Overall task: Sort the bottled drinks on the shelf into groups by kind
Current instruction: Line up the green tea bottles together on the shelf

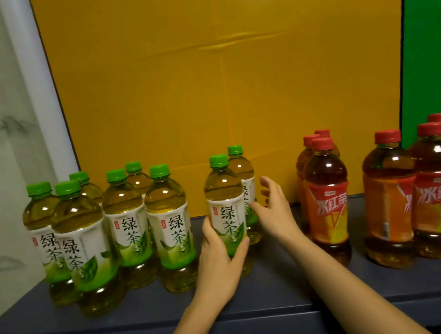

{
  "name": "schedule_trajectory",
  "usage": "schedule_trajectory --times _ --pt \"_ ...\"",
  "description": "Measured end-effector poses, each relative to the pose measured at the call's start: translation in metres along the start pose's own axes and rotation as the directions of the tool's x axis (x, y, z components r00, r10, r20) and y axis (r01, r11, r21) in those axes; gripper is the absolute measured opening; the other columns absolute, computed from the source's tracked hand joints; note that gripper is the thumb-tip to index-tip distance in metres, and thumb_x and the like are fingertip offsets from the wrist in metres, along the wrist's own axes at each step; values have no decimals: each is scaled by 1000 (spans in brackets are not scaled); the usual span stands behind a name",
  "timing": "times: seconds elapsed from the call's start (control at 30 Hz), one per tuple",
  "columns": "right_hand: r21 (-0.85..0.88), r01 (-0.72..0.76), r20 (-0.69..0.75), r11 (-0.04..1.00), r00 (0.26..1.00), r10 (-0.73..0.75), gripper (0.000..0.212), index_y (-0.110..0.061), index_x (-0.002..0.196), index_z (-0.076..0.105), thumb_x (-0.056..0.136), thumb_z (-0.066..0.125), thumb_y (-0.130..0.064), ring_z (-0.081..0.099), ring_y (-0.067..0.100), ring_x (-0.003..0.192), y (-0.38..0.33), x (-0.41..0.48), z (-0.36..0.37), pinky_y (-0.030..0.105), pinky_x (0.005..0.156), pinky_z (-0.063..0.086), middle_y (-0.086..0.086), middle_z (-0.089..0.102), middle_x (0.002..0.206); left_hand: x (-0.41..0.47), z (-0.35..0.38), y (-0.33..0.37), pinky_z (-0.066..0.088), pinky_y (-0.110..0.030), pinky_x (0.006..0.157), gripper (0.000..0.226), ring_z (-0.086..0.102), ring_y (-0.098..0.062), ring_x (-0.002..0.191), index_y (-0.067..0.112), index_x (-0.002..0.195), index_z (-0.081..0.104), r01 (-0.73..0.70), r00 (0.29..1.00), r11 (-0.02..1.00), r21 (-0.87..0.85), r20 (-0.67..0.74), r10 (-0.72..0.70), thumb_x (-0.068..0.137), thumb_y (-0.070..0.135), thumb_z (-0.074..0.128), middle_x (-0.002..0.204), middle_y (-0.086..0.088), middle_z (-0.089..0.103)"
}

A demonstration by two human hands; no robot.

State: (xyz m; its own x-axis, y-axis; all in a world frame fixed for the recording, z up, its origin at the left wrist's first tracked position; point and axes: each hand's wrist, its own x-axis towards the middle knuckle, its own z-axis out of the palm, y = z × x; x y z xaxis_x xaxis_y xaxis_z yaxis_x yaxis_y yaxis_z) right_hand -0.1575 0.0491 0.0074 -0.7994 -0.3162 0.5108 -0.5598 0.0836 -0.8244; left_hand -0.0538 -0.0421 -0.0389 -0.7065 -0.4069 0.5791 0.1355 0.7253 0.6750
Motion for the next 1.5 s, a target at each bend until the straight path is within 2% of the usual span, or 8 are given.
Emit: schedule_trajectory --times 0.1,0.27,0.57,0.9,1.13,1.27,1.4,1.5 --pt "64 -150 98 987 985 144 71 -14 138 33 78 70 -15 45 21 126 10 11 15 38 103 41 8 45 139 4 -1 -6 43 -31 100 76 47 -13 123 14 139 13 22 998 997 -68 57 -18 85 32 62 138 -2 45" --pt "-136 -187 11 973 982 191 65 -18 124 41 71 76 -32 55 24 113 26 7 26 47 96 44 6 59 121 14 5 -10 41 -37 103 75 43 -19 127 9 138 15 64 998 992 -110 13 -63 84 25 64 138 -7 42" --pt "-111 -161 -116 981 982 148 65 -12 131 33 79 71 -22 52 25 117 36 3 18 41 96 44 8 54 128 50 8 -13 36 -40 104 65 40 -32 127 1 130 31 280 959 960 -25 -37 -281 81 23 67 135 -19 39" --pt "-173 -121 -130 978 987 99 66 -15 132 33 80 69 -31 51 23 118 41 3 26 36 95 40 4 50 131 64 21 -19 42 -32 94 57 50 -27 121 1 126 35 257 964 953 -162 -20 -264 81 15 68 132 -15 51" --pt "-151 -117 -125 982 987 98 69 -11 134 32 79 70 -28 47 24 121 42 5 28 37 96 42 8 47 131 65 26 -21 39 -37 101 62 43 -29 127 1 134 28 254 967 965 -61 0 -255 86 22 61 137 -16 43" --pt "-194 -90 -193 977 980 52 80 -4 144 19 83 66 -24 25 26 139 29 -1 26 40 114 25 14 29 148 48 11 -12 27 -33 111 75 28 -23 138 6 146 10 215 974 976 -33 73 -212 89 22 57 152 -8 23" --pt "-52 258 -287 965 921 -262 38 -16 127 45 90 54 -20 45 10 119 -4 -26 26 23 101 36 2 49 126 5 -23 -1 40 -11 90 34 50 -6 115 19 121 49 94 987 969 -228 152 -60 89 10 56 125 6 53" --pt "151 248 34 957 966 -256 19 -25 111 52 93 46 -27 54 2 102 -24 -39 43 16 89 43 -6 59 108 -26 -52 -2 50 -14 66 21 65 -3 73 26 77 62 87 996 959 -269 15 -86 88 8 58 76 9 72"
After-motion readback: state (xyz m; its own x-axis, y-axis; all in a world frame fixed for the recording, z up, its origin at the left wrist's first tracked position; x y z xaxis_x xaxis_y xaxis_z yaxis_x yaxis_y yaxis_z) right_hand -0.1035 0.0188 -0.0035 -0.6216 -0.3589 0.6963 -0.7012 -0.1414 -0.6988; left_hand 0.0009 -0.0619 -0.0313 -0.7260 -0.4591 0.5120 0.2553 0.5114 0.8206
